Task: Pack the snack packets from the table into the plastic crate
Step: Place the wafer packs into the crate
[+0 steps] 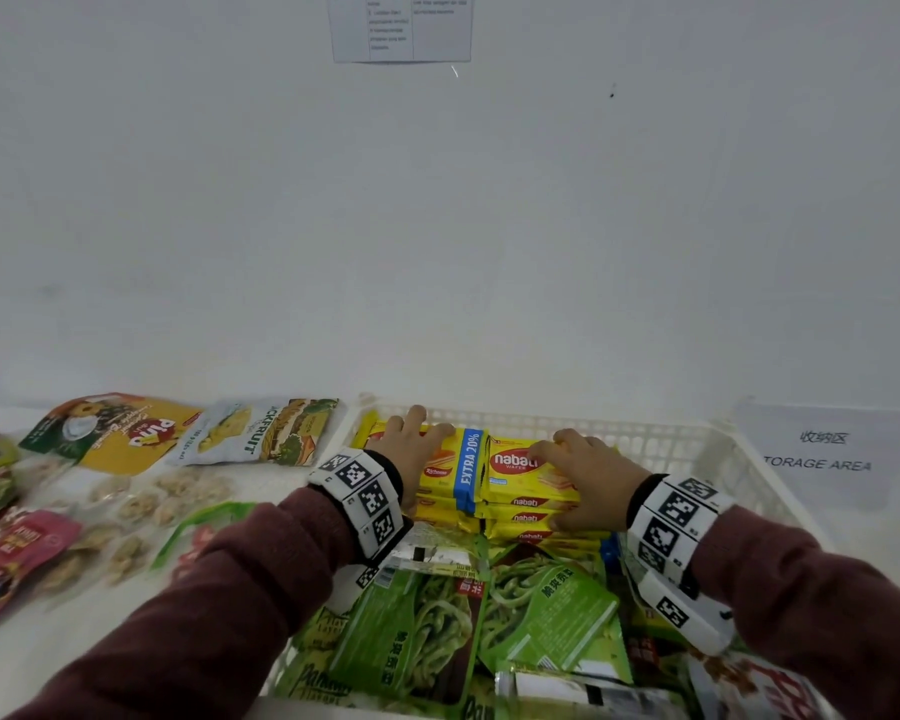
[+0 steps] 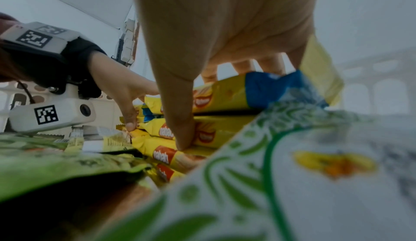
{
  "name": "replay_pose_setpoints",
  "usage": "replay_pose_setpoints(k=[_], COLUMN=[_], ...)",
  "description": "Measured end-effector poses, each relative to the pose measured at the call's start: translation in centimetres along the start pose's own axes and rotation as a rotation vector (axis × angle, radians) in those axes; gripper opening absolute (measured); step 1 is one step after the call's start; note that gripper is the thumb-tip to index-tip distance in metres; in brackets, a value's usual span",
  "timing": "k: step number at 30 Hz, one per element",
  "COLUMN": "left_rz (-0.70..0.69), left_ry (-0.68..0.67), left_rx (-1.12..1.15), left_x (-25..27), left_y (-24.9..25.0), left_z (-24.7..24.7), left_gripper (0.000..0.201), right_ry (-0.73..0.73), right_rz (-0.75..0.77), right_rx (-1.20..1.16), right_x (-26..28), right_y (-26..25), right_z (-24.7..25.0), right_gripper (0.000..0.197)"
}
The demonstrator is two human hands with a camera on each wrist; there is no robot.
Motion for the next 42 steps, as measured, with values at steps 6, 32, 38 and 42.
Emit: replay_pose_setpoints(k=[6, 32, 38, 42], left_rz=[-0.020, -0.282, -0.298, -0.334], left_ry=[-0.023, -0.274, -0.292, -0.265], left_rx=[-0.007, -0.193, -0.074, -0.052], left_x=[0.5, 6.6, 7.1, 7.7], left_y=[0.1, 5.6, 5.9, 7.6], left_z=[0.2, -1.2, -1.1, -1.3], left_gripper=[0.107, 0.034, 0.041, 0.045], right_ry=[-0.014, -0.336, -0.310, -0.164], right_rz=[-0.004, -0.054, -0.068, -0.067], right_rx=[0.268, -0.100, -0.262, -0.409], right_x=[0.2, 2.4, 3.3, 5.4], right_y=[-1.2, -5.1, -4.3, -2.8], right_z=[0.7, -1.8, 1.0, 5.8], right_gripper=[0.085, 0.037, 0.030, 0.019])
Point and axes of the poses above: each hand's wrist, its own x-axis away from the middle knuckle, its own z-axis out of the back of the hand, y = z × x, the point moved 8 cm from there along -x, towards the middle knuckle, and after that the axes turned 6 degrees about z, right-handed, at the moved point
